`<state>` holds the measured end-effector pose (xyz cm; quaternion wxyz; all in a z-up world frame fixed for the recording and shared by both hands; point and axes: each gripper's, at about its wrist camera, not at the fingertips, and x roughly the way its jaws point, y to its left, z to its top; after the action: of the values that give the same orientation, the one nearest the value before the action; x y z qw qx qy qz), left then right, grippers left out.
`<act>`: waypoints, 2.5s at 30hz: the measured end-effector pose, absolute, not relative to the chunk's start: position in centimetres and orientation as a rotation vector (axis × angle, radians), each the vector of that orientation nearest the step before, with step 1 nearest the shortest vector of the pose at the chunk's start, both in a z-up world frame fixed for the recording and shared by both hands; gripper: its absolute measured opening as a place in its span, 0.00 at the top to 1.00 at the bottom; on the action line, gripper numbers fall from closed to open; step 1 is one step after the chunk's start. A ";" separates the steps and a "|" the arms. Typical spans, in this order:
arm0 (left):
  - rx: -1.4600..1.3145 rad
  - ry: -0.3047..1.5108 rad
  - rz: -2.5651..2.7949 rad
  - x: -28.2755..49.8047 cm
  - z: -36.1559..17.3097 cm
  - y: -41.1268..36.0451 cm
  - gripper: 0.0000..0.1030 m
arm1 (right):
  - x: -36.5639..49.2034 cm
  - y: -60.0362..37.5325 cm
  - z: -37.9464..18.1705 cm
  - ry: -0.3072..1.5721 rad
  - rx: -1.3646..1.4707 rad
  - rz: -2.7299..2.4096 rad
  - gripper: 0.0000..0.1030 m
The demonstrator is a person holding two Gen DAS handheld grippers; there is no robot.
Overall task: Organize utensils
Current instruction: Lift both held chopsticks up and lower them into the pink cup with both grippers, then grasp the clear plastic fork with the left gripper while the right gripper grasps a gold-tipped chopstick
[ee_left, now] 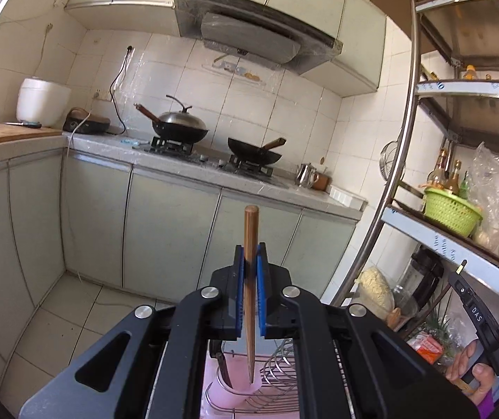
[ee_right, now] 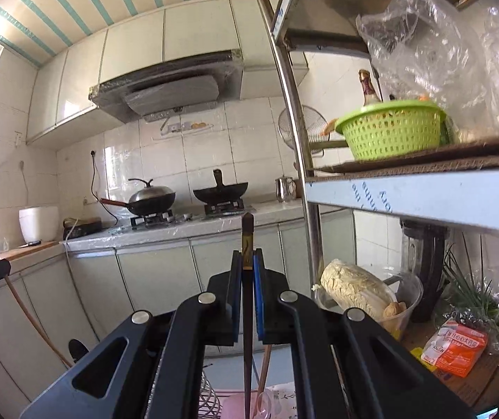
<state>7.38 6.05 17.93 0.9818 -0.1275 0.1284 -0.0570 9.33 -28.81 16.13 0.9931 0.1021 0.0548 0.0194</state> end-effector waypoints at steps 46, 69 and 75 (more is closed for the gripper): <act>-0.305 0.494 -0.062 10.7 9.2 7.2 0.64 | 11.6 -30.9 10.0 0.409 0.264 0.065 0.79; -0.243 1.032 -0.283 7.4 -5.1 -2.1 0.64 | 6.1 -27.4 -3.4 0.817 0.320 0.266 0.79; -0.194 1.195 -0.317 9.4 -8.2 -5.7 0.64 | 6.3 -28.6 -4.8 0.844 0.378 0.303 0.79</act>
<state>9.38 -5.69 -8.19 0.8106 -0.0908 0.5592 -0.1484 6.33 -28.56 -4.78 0.8838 0.1818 0.4058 0.1456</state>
